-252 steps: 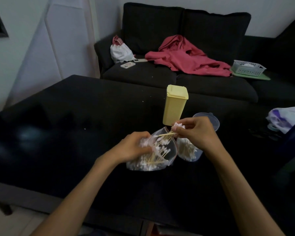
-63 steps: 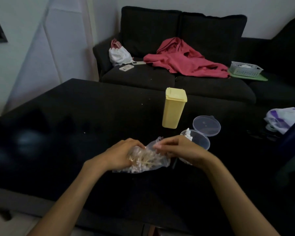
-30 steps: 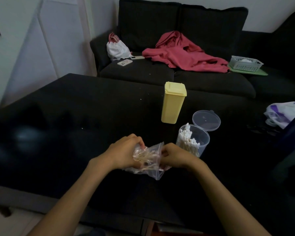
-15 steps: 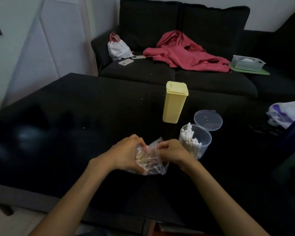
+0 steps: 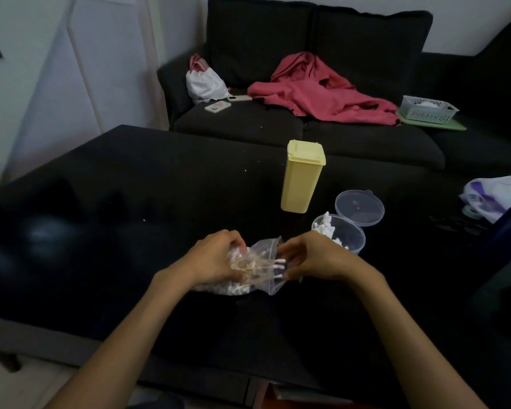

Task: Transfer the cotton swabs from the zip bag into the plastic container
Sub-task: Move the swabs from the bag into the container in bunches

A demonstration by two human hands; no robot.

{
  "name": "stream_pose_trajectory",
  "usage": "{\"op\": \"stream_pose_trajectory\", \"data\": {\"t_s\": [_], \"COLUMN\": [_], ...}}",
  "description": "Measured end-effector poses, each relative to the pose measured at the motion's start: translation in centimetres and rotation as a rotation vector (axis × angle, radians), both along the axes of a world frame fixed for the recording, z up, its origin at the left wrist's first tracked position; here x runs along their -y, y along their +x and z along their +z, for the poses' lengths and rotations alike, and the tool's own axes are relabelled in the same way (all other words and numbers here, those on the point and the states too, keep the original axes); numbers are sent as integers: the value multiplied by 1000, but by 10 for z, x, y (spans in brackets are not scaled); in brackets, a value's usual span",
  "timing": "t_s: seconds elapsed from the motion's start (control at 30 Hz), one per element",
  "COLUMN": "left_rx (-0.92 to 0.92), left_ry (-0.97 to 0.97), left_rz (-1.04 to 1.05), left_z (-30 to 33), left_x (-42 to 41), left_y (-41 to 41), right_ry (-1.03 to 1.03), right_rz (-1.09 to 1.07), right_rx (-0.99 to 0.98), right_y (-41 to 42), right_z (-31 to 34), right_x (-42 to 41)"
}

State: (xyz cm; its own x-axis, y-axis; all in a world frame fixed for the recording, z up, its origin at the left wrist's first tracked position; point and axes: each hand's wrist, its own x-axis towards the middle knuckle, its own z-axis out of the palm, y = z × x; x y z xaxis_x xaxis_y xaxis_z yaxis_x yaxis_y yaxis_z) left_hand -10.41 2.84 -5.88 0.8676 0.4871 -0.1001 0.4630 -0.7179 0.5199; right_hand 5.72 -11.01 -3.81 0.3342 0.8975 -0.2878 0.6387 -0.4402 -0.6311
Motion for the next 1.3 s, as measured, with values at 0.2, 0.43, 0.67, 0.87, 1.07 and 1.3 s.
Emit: {"op": "stream_pose_trajectory", "data": {"t_s": [0.2,0.43,0.67,0.87,1.07,1.3], "left_rx": [-1,31,49,121,133,41], "left_ry": [-14,-88,-148,-233,-165,-184], "left_rz": [-11,-13,-2,46,88,-54], "left_z": [-1,-2,-1,2,2,3], "left_x": [0,-4,-12,-14,-7,7], "left_y": [1,-1,-5,-8,-2,3], "right_ry": [-57,-35,16,132,232,120], "right_rz": [7,-14,-29,-220,-269,-312], "right_rx": [246,357,-62,-521,-669,-269], "right_y": [-14,-22,-13,-17,-19,-13], "right_z": [-19,-33,-21,-14,-8,-9], "right_x": [-8,-14,-11,-9,-11,-11]}}
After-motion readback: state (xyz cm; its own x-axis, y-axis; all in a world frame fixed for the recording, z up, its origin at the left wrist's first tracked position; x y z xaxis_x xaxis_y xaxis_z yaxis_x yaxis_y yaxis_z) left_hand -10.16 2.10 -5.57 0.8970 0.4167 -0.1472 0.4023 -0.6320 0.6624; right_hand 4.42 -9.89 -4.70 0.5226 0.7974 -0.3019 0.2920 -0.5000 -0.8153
